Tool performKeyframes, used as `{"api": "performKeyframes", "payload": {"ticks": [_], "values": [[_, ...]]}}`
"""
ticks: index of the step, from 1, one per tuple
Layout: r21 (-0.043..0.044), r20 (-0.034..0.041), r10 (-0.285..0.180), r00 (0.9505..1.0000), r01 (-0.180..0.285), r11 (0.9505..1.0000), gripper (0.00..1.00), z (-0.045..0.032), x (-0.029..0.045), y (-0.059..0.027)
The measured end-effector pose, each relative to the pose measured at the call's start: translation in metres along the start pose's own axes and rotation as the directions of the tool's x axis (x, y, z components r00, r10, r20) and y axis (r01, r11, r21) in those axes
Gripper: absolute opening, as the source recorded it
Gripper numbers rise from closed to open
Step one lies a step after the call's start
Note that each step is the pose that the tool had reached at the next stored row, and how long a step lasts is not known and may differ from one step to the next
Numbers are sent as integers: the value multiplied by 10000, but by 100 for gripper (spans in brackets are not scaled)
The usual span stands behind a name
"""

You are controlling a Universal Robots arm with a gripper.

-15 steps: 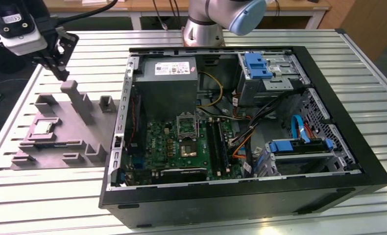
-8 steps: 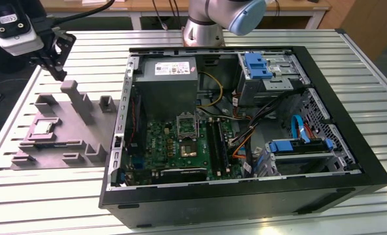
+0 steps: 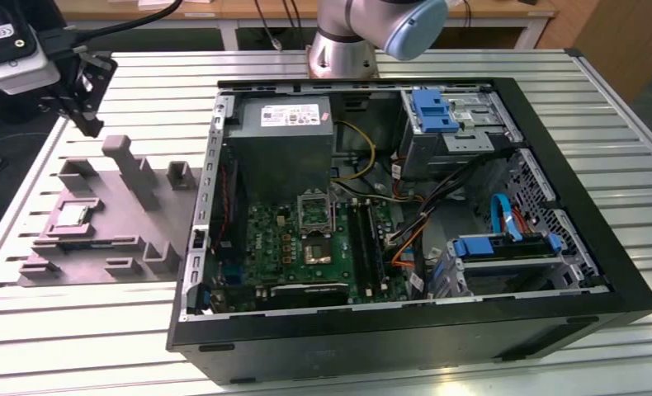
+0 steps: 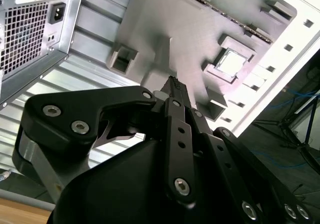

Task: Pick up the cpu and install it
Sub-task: 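Reach for the cpu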

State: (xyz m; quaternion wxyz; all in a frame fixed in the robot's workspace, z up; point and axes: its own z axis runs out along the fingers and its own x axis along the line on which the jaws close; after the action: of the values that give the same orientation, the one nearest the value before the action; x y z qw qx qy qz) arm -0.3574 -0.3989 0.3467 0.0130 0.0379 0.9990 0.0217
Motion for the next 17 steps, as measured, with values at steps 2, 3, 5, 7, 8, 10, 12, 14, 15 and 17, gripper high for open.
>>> {"api": "performKeyframes", "payload": {"ticks": [2,3,5,7,8,10,12,14,15,17], "values": [[0,0,0,10000,0,10000,11,0,30,-2],[0,0,0,10000,0,10000,11,-1,45,-4],[0,-1,0,10000,0,10000,11,-1,77,-6],[0,0,0,10000,0,10000,11,-1,113,-9],[0,0,0,10000,0,10000,11,-1,131,-10],[0,0,0,10000,0,10000,11,-2,169,-13],[-1,0,0,10000,0,10000,11,-2,211,-16],[0,-1,0,10000,0,10000,11,-4,259,-20],[0,1,0,10000,0,10000,11,-4,283,-21],[0,0,-1,10000,1,10000,11,-4,335,-26]]}}
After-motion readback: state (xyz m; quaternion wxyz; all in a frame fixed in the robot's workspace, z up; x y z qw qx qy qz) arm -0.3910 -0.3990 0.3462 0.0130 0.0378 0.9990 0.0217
